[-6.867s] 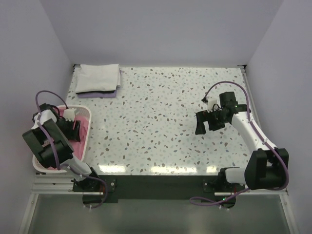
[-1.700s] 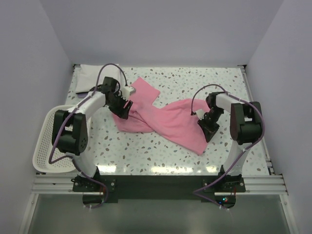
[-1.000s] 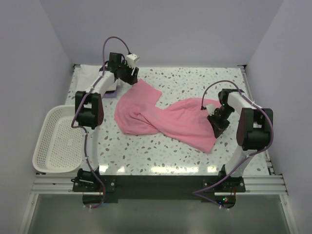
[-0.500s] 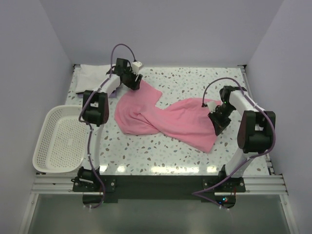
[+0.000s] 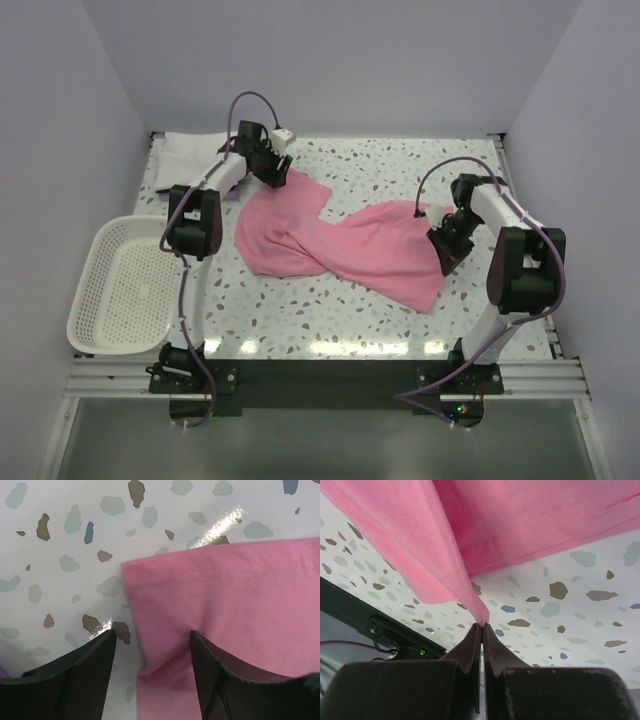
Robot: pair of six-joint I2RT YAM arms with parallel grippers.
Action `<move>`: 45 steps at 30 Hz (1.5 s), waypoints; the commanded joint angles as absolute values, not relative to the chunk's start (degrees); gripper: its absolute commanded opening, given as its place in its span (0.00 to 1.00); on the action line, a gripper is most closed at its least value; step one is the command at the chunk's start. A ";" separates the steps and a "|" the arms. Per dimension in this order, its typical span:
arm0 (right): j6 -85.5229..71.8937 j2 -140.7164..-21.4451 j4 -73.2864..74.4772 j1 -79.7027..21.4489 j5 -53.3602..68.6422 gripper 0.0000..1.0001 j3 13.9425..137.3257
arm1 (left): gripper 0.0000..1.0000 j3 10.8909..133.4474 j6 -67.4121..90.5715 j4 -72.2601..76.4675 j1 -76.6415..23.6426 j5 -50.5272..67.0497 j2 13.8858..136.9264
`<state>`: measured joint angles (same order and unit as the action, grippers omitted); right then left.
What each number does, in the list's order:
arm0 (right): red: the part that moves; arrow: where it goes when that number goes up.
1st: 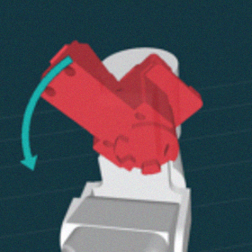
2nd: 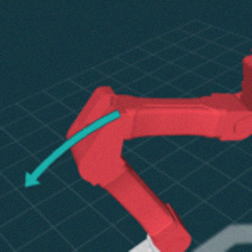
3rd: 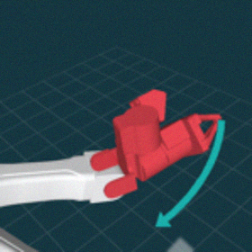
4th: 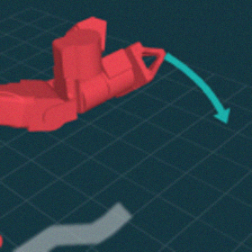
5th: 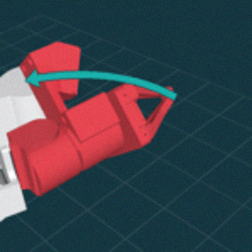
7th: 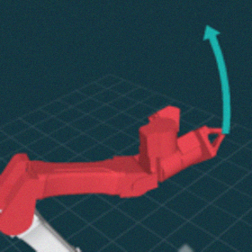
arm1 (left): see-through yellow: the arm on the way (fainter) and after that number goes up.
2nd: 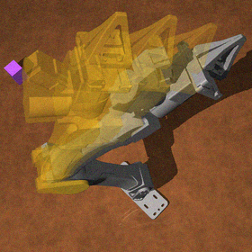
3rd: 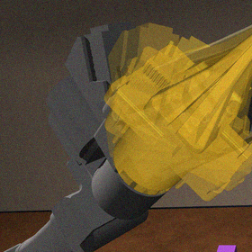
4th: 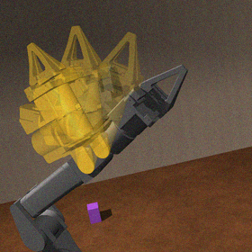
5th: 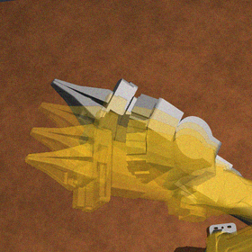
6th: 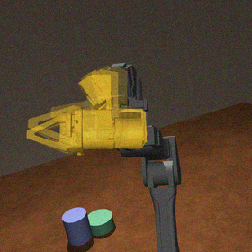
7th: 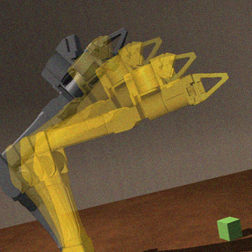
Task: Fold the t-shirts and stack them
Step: Flatten the tshirt out
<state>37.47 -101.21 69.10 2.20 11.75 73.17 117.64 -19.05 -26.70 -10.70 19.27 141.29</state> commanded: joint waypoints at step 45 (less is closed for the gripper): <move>27.07 -77.62 39.74 2.20 -5.09 0.00 113.29 | 0.00 104.89 8.71 3.21 5.71 44.57 89.70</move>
<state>28.25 -81.84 46.87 2.20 -0.71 110.98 110.41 6.96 -5.48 4.56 44.36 96.44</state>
